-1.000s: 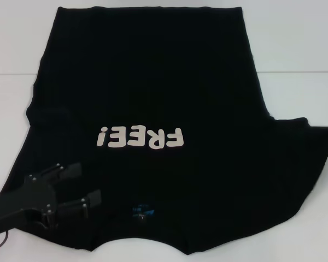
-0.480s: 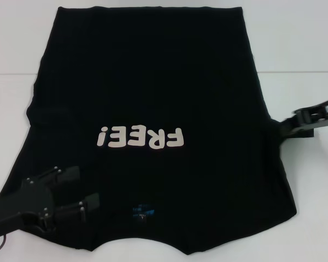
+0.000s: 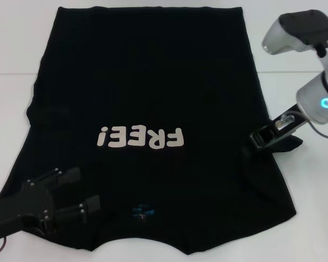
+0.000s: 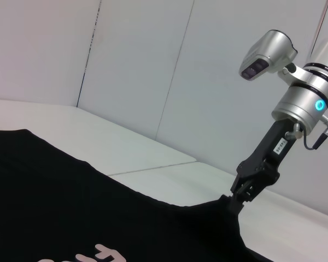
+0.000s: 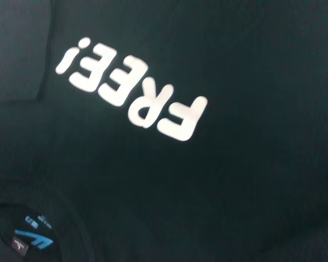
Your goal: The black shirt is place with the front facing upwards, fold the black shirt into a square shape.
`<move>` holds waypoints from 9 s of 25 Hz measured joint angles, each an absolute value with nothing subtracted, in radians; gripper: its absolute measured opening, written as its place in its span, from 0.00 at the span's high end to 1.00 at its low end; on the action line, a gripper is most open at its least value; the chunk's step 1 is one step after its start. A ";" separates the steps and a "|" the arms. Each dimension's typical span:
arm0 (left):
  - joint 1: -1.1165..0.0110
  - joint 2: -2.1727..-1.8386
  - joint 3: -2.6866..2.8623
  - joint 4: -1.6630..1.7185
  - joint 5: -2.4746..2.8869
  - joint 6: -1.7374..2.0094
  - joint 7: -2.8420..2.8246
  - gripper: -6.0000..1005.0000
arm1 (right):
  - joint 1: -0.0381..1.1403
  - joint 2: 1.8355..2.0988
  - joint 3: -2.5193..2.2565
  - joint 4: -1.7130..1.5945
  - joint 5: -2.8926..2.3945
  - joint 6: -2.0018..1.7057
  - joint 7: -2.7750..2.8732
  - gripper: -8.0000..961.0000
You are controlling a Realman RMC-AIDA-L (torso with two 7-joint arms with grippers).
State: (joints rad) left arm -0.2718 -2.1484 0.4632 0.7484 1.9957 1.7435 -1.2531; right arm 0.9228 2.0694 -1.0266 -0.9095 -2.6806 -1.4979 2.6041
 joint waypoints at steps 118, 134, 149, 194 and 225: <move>-0.288 -2.153 0.397 0.696 1.865 1.706 -1.227 0.10 | 0.747 2.098 -0.647 -0.273 -1.909 -1.102 2.037 0.09; -0.296 -2.149 0.397 0.669 1.864 1.696 -1.229 0.10 | 0.675 2.094 -0.637 -0.256 -1.737 -1.253 1.803 0.11; -0.298 -2.149 0.397 0.669 1.855 1.694 -1.233 0.10 | 0.433 2.030 -0.592 -0.327 -1.664 -1.291 1.948 0.13; -0.307 -2.147 0.396 0.669 1.853 1.656 -1.235 0.10 | 0.496 2.039 -0.674 -0.325 -1.677 -0.990 2.008 0.19; -0.307 -2.146 0.379 0.669 1.851 1.666 -1.234 0.10 | 0.525 2.051 -0.740 -0.331 -1.677 -0.924 2.045 0.73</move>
